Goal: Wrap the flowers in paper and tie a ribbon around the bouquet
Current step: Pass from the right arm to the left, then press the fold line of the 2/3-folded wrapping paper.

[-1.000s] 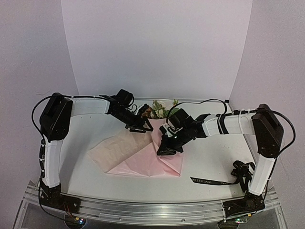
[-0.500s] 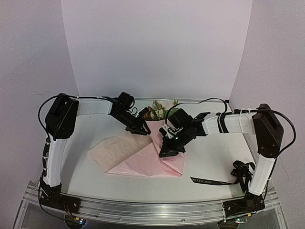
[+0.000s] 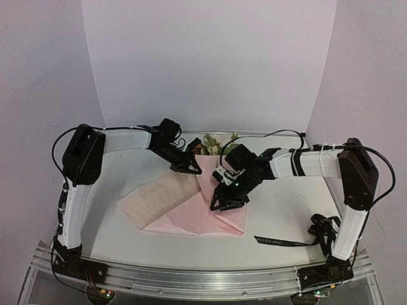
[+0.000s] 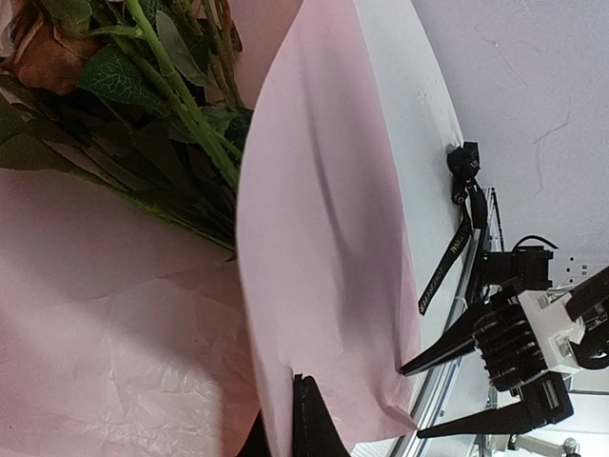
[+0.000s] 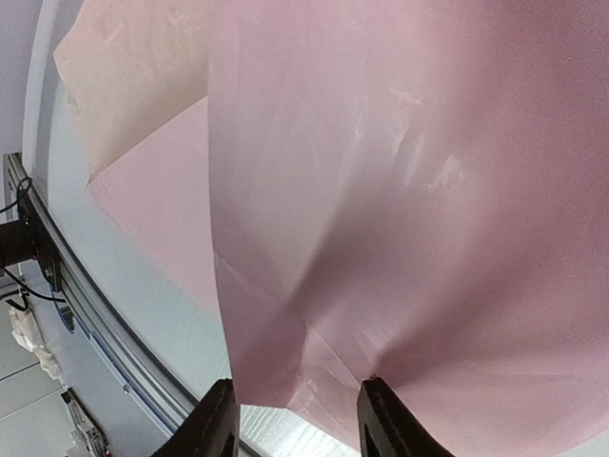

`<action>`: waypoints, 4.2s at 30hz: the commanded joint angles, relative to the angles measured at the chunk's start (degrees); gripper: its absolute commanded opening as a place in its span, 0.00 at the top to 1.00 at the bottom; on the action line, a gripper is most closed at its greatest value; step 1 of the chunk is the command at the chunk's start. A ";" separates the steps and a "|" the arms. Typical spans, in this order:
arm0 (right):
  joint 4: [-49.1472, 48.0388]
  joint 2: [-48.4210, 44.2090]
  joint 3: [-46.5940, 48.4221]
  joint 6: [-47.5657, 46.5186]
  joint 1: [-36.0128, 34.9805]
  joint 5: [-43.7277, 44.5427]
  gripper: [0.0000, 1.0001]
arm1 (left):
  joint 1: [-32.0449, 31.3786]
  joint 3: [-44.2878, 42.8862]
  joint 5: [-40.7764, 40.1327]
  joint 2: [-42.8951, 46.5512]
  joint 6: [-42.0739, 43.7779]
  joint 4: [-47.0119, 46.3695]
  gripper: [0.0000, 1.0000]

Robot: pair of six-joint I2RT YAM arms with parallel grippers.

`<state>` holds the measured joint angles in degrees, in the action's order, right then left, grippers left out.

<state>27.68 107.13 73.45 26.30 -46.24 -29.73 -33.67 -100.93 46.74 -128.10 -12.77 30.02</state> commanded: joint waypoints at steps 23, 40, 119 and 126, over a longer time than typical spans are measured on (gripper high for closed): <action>-35.30 -8.80 -27.95 25.21 2.73 2.68 0.66 | 2.25 -9.08 -3.10 -5.99 2.08 2.31 1.00; -47.57 -10.57 -40.28 30.72 2.73 4.77 0.65 | 2.47 -9.23 -7.57 -6.17 -1.14 0.93 0.98; -55.49 -12.97 -47.88 36.75 0.95 2.68 0.68 | -12.14 21.39 -15.84 2.06 -15.69 -9.29 0.91; -55.50 -15.06 -50.12 36.97 0.67 2.11 0.67 | -12.06 21.39 -15.42 1.93 -15.49 -9.19 0.91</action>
<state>-30.33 93.13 24.75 62.85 -44.95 -27.75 -46.30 -79.48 35.08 -123.72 -29.80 16.97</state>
